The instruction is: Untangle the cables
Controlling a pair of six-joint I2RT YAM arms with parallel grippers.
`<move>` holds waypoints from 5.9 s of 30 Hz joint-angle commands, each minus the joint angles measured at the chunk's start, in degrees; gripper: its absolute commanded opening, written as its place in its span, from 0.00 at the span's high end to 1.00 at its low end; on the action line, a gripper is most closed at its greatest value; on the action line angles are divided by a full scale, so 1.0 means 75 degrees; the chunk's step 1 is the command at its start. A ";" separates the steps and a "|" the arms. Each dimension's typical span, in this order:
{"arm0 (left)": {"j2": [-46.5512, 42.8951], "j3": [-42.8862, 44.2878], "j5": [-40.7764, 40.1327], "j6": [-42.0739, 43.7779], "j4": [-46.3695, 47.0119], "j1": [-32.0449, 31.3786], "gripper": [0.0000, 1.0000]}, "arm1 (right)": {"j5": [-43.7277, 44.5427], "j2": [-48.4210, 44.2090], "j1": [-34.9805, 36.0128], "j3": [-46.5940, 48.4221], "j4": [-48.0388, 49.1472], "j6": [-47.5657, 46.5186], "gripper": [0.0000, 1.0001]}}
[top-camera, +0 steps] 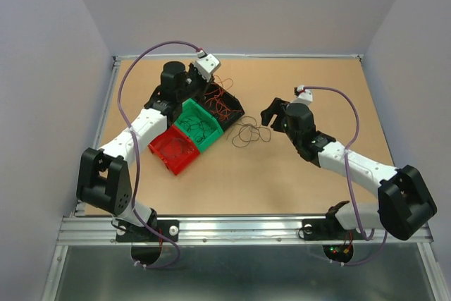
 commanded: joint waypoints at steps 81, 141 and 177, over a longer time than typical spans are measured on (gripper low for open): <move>-0.1586 -0.0988 -0.0777 0.0796 -0.0487 -0.0249 0.94 | -0.0425 -0.0043 -0.0002 0.0008 0.0413 -0.0217 0.24; 0.4226 0.3722 0.4483 -0.1688 -0.3745 0.2681 1.00 | -0.0858 0.0203 -0.0002 0.0149 0.0413 -0.0299 0.24; 0.3885 0.4085 0.5001 -0.1337 -0.4412 0.2927 1.00 | -0.3575 0.1570 0.0080 0.0638 0.1888 -0.1634 0.31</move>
